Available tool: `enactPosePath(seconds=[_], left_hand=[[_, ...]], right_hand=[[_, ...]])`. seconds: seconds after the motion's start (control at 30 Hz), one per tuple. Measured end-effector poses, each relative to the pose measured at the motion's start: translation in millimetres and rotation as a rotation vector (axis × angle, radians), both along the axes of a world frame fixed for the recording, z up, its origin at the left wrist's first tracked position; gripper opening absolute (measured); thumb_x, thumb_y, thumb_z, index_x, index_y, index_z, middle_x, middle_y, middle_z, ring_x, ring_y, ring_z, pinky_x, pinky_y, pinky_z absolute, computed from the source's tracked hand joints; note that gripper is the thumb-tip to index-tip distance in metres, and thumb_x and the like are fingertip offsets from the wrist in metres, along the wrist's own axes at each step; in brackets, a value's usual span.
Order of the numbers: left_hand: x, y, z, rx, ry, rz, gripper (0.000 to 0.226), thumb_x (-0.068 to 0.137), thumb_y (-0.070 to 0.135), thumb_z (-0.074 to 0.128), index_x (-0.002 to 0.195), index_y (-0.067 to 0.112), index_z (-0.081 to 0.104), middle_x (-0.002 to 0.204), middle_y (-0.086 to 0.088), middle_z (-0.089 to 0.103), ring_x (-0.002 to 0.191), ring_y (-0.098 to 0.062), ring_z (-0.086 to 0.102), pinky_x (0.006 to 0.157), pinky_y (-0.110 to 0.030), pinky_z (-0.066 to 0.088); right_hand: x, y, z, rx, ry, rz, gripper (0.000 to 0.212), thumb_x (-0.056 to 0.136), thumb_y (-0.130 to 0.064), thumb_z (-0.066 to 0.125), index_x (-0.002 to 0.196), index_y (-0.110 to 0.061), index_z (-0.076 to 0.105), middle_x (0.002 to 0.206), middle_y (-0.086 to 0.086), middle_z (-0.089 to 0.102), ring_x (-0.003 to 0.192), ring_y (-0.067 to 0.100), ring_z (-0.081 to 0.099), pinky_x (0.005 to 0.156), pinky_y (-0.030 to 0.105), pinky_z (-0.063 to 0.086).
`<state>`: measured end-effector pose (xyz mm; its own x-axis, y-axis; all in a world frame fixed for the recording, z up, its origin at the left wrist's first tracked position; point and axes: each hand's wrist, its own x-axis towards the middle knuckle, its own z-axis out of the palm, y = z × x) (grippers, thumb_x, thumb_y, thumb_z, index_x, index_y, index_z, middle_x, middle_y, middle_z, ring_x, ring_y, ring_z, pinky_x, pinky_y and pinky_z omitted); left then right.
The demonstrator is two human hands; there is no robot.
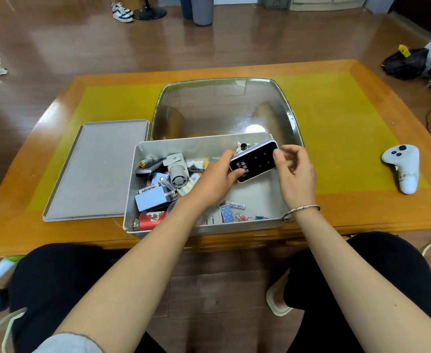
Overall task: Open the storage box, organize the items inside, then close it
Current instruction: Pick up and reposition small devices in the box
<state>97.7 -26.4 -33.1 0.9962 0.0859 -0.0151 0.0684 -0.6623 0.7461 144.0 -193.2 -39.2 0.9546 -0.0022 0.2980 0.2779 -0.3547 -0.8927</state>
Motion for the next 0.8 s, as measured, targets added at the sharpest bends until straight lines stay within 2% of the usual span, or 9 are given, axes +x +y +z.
enactPosePath(seconds=[0.07, 0.17, 0.27, 0.33, 0.43, 0.53, 0.63, 0.7, 0.8], left_hand=[[1.0, 7.9, -0.5, 0.017, 0.038, 0.020, 0.031, 0.097, 0.025, 0.052, 0.125, 0.012, 0.046, 0.104, -0.009, 0.065, 0.098, -0.027, 0.057, 0.071, -0.029, 0.036], [-0.1, 18.9, -2.3, 0.052, 0.093, -0.001, 0.032, 0.098, 0.026, 0.051, 0.129, 0.018, 0.045, 0.113, -0.009, 0.062, 0.101, -0.024, 0.056, 0.070, -0.026, 0.032], [-1.8, 20.9, -1.3, 0.043, 0.166, -0.088, 0.027, 0.099, 0.027, 0.050, 0.125, 0.021, 0.045, 0.110, -0.008, 0.063, 0.099, -0.023, 0.057, 0.077, -0.031, 0.041], [-2.5, 18.7, -0.5, 0.027, 0.180, -0.123, 0.027, 0.099, 0.026, 0.050, 0.124, 0.018, 0.045, 0.110, -0.010, 0.062, 0.101, -0.026, 0.058, 0.087, -0.038, 0.046], [-4.2, 17.0, 0.3, 0.008, 0.190, -0.120, 0.028, 0.099, 0.024, 0.050, 0.125, 0.014, 0.046, 0.113, -0.011, 0.062, 0.103, -0.027, 0.058, 0.091, -0.040, 0.046], [-5.7, 15.9, -0.3, 0.010, 0.200, -0.106, 0.030, 0.098, 0.024, 0.052, 0.123, 0.010, 0.045, 0.109, -0.009, 0.063, 0.100, -0.025, 0.058, 0.087, -0.037, 0.046], [-5.6, 15.7, 3.2, 0.026, 0.191, -0.050, 0.032, 0.095, 0.031, 0.056, 0.117, 0.012, 0.044, 0.088, 0.001, 0.061, 0.087, -0.019, 0.057, 0.075, -0.033, 0.042], [-6.1, 16.3, 4.9, 0.156, 0.237, -0.065, 0.036, 0.094, 0.039, 0.056, 0.116, 0.012, 0.046, 0.092, 0.000, 0.063, 0.089, -0.019, 0.057, 0.076, -0.033, 0.045], [-9.3, 13.2, 3.3, 0.419, 0.336, -0.199, 0.036, 0.092, 0.039, 0.048, 0.115, 0.013, 0.057, 0.111, -0.008, 0.063, 0.104, -0.026, 0.056, 0.081, -0.033, 0.045]], right_hand=[[-2.2, -1.1, 0.8, -0.225, -0.088, 0.088, 0.037, 0.086, -0.018, 0.063, 0.121, -0.010, 0.054, 0.111, 0.003, 0.058, 0.092, 0.009, 0.055, 0.088, 0.027, 0.044], [-4.1, -2.9, 3.1, -0.649, -0.288, 0.314, 0.067, 0.073, -0.013, 0.067, 0.136, -0.013, 0.044, 0.136, 0.007, 0.047, 0.122, 0.025, 0.045, 0.106, 0.040, 0.035], [0.9, 0.8, 6.7, -0.885, -0.346, 0.478, 0.074, 0.070, -0.018, 0.069, 0.138, -0.015, 0.041, 0.137, 0.004, 0.049, 0.127, 0.025, 0.044, 0.107, 0.038, 0.031], [5.3, 3.8, 9.4, -0.953, -0.327, 0.526, 0.065, 0.071, -0.022, 0.069, 0.132, -0.018, 0.047, 0.126, 0.000, 0.057, 0.119, 0.024, 0.050, 0.098, 0.035, 0.036], [8.5, 6.1, 11.2, -0.996, -0.322, 0.565, 0.057, 0.072, -0.025, 0.069, 0.126, -0.017, 0.052, 0.117, 0.000, 0.061, 0.111, 0.025, 0.054, 0.090, 0.037, 0.040], [8.4, 7.7, 8.2, -1.042, -0.305, 0.612, 0.059, 0.071, -0.025, 0.070, 0.126, -0.010, 0.051, 0.118, 0.007, 0.060, 0.110, 0.028, 0.053, 0.095, 0.037, 0.041], [9.7, 4.6, 8.6, -1.037, -0.267, 0.560, 0.059, 0.069, -0.026, 0.070, 0.123, -0.007, 0.052, 0.114, 0.011, 0.059, 0.106, 0.029, 0.053, 0.093, 0.037, 0.042], [11.0, 2.9, 11.0, -1.013, -0.247, 0.500, 0.057, 0.069, -0.026, 0.070, 0.120, -0.006, 0.053, 0.110, 0.012, 0.059, 0.102, 0.031, 0.052, 0.089, 0.039, 0.043], [11.5, 5.8, 15.2, -1.022, -0.247, 0.456, 0.056, 0.068, -0.026, 0.068, 0.118, -0.006, 0.053, 0.108, 0.013, 0.058, 0.099, 0.032, 0.051, 0.087, 0.041, 0.043]])
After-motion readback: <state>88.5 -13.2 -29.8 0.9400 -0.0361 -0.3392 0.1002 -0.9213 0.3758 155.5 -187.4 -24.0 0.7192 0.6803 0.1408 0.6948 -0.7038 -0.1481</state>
